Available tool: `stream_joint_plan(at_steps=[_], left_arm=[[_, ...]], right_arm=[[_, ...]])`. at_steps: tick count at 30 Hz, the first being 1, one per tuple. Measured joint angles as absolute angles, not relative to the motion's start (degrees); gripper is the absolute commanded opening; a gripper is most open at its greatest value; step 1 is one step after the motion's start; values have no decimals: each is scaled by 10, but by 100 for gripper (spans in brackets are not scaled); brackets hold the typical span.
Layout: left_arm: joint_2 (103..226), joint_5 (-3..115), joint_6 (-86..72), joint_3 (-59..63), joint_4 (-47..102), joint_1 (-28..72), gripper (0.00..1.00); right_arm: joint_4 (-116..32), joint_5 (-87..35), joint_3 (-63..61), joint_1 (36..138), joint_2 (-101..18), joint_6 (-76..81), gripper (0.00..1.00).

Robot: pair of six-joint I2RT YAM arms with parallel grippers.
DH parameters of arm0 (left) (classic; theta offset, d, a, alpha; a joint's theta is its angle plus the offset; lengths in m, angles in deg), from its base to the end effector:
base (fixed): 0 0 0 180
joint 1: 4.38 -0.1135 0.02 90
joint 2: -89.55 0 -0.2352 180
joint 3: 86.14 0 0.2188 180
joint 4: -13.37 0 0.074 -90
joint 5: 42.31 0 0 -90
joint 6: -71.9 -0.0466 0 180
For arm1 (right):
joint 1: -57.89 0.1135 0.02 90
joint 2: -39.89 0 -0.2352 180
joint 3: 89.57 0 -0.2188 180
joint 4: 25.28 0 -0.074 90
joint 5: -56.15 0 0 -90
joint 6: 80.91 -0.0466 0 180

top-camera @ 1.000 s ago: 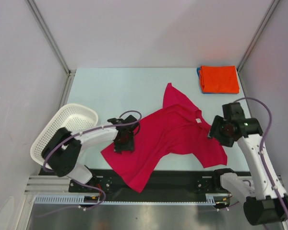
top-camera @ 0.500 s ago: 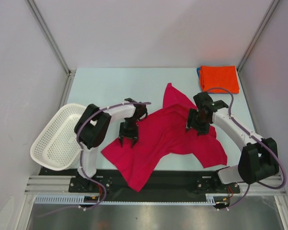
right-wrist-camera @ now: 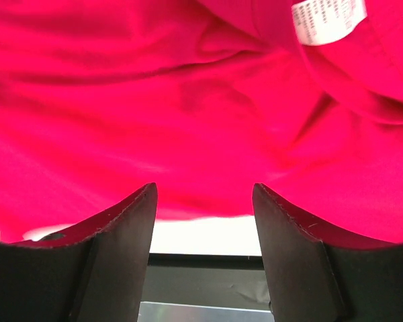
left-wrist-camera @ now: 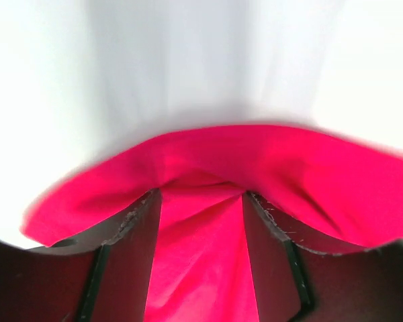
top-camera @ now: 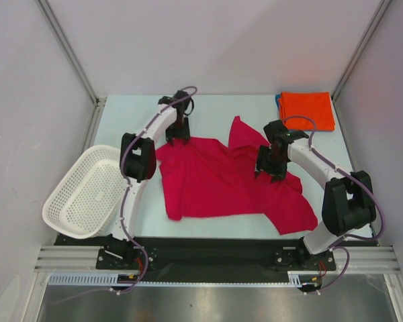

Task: Fold and stack the t-shirts
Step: Flatten the tshirt out

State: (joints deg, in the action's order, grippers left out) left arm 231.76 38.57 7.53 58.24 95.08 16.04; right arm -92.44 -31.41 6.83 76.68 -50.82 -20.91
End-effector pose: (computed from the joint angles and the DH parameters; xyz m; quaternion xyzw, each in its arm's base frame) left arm 0.4208 -0.1488 0.1479 -0.0524 0.9913 0.0373 0.1146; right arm 0.2575 0.0897 0.2056 0.0938 0.9859 0.0757 0.1159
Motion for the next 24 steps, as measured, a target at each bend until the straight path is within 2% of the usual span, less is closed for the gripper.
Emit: stream_joint_plan(at_steps=[3,7,9,13,17,21,22,24], left_arm=[[2352,377,45,666,883,125,65],[2326,347,15,664,819,101,78],[2290,340,8,641,804,102,79],[2189,326,8,557,803,120,74],[2028,323,10,384,785,162,71],[1865,335,30,203,778,229,57],[1828,342,39,158,766,245,48],[1765,351,61,74,763,271,42]], right_arm=[[-931,-314,58,767,-518,-209,65],[-945,-315,54,767,-519,-208,65],[-952,-316,54,767,-519,-207,65],[-963,-321,63,767,-510,-213,64],[-966,-323,117,766,-456,-234,61],[-969,-320,170,766,-406,-246,61],[-969,-319,177,766,-399,-248,61],[-968,-318,183,767,-390,-250,61]])
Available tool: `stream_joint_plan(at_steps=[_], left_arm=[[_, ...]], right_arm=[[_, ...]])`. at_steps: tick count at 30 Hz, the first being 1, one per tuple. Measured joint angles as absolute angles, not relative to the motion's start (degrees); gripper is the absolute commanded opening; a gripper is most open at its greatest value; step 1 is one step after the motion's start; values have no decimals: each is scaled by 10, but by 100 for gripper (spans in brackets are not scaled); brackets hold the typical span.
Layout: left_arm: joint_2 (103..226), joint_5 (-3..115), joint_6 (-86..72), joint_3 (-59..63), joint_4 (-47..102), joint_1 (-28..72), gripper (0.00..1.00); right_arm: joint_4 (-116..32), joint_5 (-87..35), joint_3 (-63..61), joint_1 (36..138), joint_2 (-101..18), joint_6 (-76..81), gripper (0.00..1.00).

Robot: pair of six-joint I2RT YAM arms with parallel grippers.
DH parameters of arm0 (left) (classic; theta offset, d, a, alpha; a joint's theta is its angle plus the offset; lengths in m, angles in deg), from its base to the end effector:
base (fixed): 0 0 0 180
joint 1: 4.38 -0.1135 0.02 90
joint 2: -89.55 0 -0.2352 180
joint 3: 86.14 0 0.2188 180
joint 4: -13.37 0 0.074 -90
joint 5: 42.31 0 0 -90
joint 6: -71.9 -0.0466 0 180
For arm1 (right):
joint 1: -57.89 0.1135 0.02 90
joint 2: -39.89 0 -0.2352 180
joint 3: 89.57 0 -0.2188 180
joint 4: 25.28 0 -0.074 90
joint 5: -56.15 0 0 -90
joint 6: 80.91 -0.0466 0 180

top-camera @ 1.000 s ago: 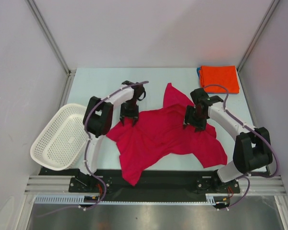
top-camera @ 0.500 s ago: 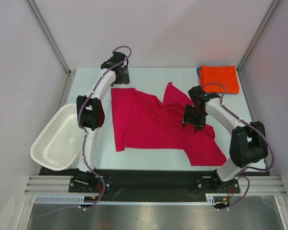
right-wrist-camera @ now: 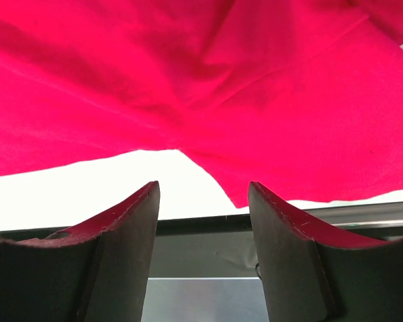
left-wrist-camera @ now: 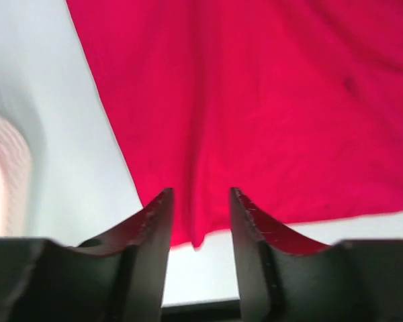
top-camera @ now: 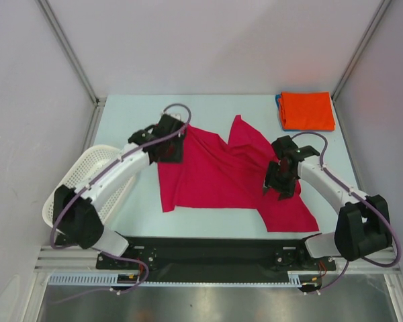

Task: Fold and stack the t-shirts
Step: Flatten the tshirt out

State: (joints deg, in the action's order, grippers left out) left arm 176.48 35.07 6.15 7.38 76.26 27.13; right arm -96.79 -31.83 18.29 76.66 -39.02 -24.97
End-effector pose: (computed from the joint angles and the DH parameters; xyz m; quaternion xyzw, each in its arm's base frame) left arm 0.2535 -0.1434 0.2741 0.0284 0.9514 -0.0417 0.3039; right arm 0.2045 0.0712 0.2005 0.1305 0.9860 0.0611 0.0836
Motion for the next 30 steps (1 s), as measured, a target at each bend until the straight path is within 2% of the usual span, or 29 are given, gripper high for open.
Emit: stream_joint_plan(at_steps=[4,10,13,18,24,30], left_arm=[[1721,348,105,-46,757,317,45],[1788,362,150,-113,720,359,46],[1862,362,153,-98,700,356,45],[1965,372,147,-2,717,338,45],[1999,430,142,39,732,276,45],[2021,417,112,74,733,205,45]], right_arm=[[-965,-318,184,770,-368,-251,60],[-965,-318,195,772,-334,-256,61],[-968,-319,196,772,-330,-258,60],[-976,-321,196,770,-328,-257,61],[-982,-323,195,744,-330,-249,61],[-980,-323,183,718,-363,-231,61]])
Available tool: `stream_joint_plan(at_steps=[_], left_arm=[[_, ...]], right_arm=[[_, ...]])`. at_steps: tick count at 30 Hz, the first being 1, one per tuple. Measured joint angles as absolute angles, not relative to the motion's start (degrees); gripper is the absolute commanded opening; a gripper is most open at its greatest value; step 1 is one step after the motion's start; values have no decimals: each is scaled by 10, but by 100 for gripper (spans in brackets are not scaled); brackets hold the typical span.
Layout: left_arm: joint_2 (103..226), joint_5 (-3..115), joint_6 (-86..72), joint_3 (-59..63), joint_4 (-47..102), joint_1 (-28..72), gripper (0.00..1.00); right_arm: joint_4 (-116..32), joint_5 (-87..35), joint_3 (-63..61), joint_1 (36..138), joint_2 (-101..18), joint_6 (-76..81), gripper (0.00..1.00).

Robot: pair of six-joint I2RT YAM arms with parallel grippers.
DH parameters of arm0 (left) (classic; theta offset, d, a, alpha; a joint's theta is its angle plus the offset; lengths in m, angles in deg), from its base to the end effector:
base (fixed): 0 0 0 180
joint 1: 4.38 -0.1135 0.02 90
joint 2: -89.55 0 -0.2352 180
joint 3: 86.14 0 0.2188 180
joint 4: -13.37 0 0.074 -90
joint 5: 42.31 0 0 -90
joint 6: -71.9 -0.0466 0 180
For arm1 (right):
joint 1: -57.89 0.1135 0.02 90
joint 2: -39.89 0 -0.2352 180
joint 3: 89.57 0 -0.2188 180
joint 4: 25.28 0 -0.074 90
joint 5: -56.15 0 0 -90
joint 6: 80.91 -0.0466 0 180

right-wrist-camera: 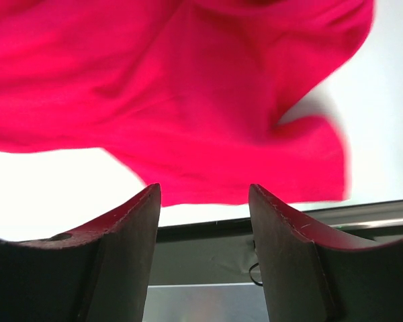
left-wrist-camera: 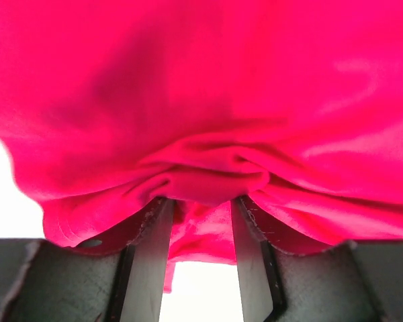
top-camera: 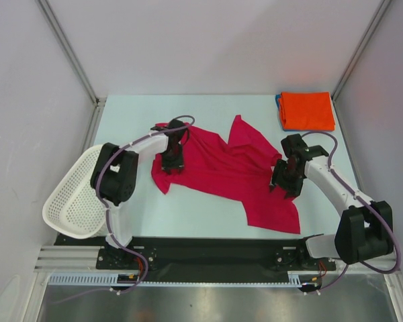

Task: Fold and stack the t-shirts
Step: Flatten the tshirt out

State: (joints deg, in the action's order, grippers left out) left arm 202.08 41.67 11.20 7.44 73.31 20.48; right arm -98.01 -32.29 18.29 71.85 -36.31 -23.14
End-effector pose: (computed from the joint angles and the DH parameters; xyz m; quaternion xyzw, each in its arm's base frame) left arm 0.3108 -0.1386 0.1416 -0.0436 0.9930 0.0025 0.1099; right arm 0.2032 0.0518 0.2090 0.1561 0.9809 0.0576 0.1005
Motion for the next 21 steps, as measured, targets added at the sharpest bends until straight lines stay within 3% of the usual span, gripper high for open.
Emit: stream_joint_plan(at_steps=[11,21], left_arm=[[2038,316,66,106,740,161,46],[2008,316,52,105,742,155,50]], right_arm=[[-965,-311,197,696,-395,-232,56],[-977,-288,312,659,-293,-303,45]])
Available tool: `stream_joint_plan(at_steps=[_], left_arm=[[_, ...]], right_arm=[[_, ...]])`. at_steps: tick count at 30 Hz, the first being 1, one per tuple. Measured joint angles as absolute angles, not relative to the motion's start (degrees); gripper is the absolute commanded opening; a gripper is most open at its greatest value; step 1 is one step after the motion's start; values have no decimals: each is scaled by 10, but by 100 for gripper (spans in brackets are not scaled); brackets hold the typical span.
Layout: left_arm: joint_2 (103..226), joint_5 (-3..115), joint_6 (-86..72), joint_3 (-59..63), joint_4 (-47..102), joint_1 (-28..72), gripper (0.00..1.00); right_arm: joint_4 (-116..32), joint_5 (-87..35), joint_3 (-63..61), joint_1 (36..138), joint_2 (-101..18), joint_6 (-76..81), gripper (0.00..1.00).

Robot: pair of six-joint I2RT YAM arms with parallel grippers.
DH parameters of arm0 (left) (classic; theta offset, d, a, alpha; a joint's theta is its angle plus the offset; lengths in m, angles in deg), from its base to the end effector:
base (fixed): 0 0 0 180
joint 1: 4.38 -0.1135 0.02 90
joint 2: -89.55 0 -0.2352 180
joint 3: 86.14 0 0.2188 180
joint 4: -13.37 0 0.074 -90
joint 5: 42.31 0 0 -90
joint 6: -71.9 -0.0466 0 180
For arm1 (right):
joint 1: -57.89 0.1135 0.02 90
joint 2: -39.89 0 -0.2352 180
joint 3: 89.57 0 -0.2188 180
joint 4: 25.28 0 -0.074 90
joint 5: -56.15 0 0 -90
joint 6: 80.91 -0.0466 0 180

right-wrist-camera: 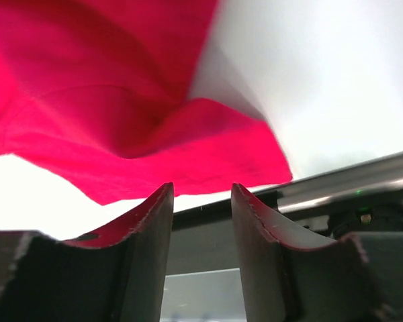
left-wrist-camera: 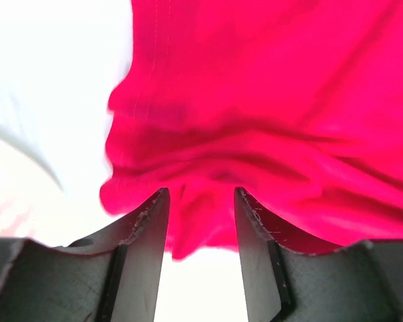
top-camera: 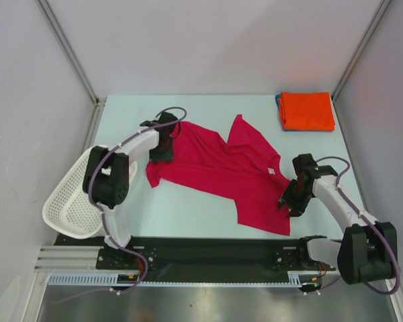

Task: Fold and stack the t-shirts
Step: Flatten the tshirt out

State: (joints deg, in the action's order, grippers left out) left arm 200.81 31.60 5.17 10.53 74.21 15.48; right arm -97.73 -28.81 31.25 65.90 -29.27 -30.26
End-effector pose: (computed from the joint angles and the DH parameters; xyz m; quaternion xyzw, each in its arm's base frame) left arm 0.3307 -0.1057 0.1626 -0.0470 0.9812 0.0830 0.1678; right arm 0.1655 0.0274 0.1760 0.2665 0.9606 0.0667 0.0428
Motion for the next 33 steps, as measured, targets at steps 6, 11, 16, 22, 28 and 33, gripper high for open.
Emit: stream_joint_plan(at_steps=[6,11,16,22,28,33], left_arm=[[1898,332,60,89,749,210,45],[1826,363,105,46,742,316,40],[1802,390,140,-2,750,380,41],[1717,383,152,-36,777,373,49],[1644,380,159,-70,799,373,52],[1646,380,165,-78,805,372,52]], right_arm=[[-986,-291,357,577,-233,-338,27],[-930,-277,392,542,-273,-322,20],[-870,-281,384,590,-298,-318,21],[-799,-274,367,609,-358,-330,24],[-790,-258,287,614,-475,-330,24],[-763,-259,178,620,-568,-319,25]])
